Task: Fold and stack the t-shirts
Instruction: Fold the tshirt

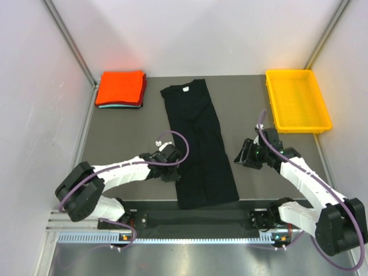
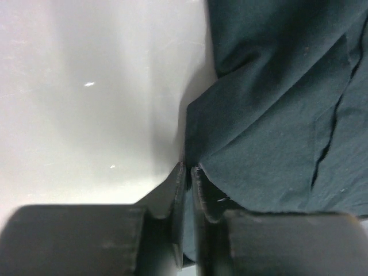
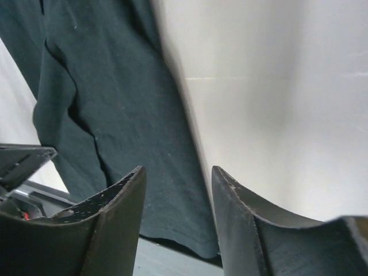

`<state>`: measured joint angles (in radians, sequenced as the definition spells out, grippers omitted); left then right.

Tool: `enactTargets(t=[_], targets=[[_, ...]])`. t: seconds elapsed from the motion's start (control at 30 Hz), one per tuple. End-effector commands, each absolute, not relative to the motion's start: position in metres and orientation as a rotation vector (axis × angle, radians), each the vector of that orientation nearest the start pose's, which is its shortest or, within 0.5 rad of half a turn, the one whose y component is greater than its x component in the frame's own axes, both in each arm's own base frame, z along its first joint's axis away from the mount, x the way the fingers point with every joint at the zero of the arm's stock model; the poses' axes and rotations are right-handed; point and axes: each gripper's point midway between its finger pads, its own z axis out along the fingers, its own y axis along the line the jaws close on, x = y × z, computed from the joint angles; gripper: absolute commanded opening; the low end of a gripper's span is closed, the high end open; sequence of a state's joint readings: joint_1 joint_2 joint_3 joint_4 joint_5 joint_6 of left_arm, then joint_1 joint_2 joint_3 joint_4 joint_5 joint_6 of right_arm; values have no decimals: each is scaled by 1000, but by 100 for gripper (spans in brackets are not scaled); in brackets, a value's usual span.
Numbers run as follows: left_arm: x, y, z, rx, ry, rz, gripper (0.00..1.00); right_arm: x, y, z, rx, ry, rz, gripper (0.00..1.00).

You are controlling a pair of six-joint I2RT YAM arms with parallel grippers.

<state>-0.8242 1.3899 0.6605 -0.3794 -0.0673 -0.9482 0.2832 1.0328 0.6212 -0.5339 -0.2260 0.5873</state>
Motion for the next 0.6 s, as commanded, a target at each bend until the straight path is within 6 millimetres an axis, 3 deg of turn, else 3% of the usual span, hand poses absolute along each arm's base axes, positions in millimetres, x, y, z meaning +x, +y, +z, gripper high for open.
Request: enactTargets(t=[0.0,0.07,0.2,0.37,0.57], targets=[[175,-212,23,-226,2762,-425,20,237,140,89,243,2521,612,50],[184,-212,34,-245,2731,-433,34,242,143,91,213,2518,608,51],[213,-202,60,-274,2661,-404,40,270,147,107,191,2491,575,51],[282,-187,98,-380,2493,-468,43,287,160,127,92,2449,628,51],[376,-160,118,-445,2331,-515,43,283,166,136,59,2383,702,51]])
